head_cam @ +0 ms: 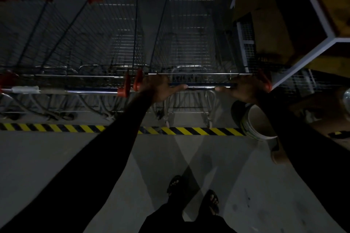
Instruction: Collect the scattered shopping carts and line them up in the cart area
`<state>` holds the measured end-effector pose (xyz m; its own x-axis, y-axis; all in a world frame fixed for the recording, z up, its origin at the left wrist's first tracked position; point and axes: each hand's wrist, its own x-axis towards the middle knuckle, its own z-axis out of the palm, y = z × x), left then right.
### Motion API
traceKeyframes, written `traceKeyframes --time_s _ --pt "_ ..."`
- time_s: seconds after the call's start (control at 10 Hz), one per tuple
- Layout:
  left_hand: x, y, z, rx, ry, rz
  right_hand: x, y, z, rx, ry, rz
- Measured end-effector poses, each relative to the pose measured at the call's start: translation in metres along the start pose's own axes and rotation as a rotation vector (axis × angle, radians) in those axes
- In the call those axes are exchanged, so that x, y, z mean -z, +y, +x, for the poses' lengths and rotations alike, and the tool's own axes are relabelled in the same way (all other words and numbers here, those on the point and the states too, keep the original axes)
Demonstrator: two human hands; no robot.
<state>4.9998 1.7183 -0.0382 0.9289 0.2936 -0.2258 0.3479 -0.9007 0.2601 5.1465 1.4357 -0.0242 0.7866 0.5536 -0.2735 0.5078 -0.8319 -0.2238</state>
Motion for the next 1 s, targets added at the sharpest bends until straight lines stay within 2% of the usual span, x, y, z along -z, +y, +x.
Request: traceKeyframes --time_s 0.1,0.3,0.6,0.7,0.8,0.9,1.0 --pt "-0.005 0.001 0.0 0.0 0.05 0.005 -0.005 0.008 0.002 -0.021 0.026 0.054" --pt "0.002 0.017 -0.017 0.013 0.007 -0.064 0.007 0.004 -0.016 -0.031 -0.03 0.087" --pt "0.001 0.021 -0.017 0.013 0.035 0.042 0.012 0.004 -0.016 0.008 -0.078 0.067" --pt "0.003 0.02 -0.018 0.012 0.055 0.027 0.012 0.0 -0.014 0.033 -0.053 0.137" --pt "0.003 0.013 -0.018 -0.066 0.195 0.048 0.009 -0.012 -0.016 0.028 0.095 0.166" --pt "0.014 0.007 -0.03 -0.102 0.245 0.129 0.009 -0.036 -0.024 0.051 0.211 0.16" --pt "0.024 -0.002 -0.045 -0.093 0.329 0.094 0.004 -0.065 -0.023 0.092 0.278 0.171"
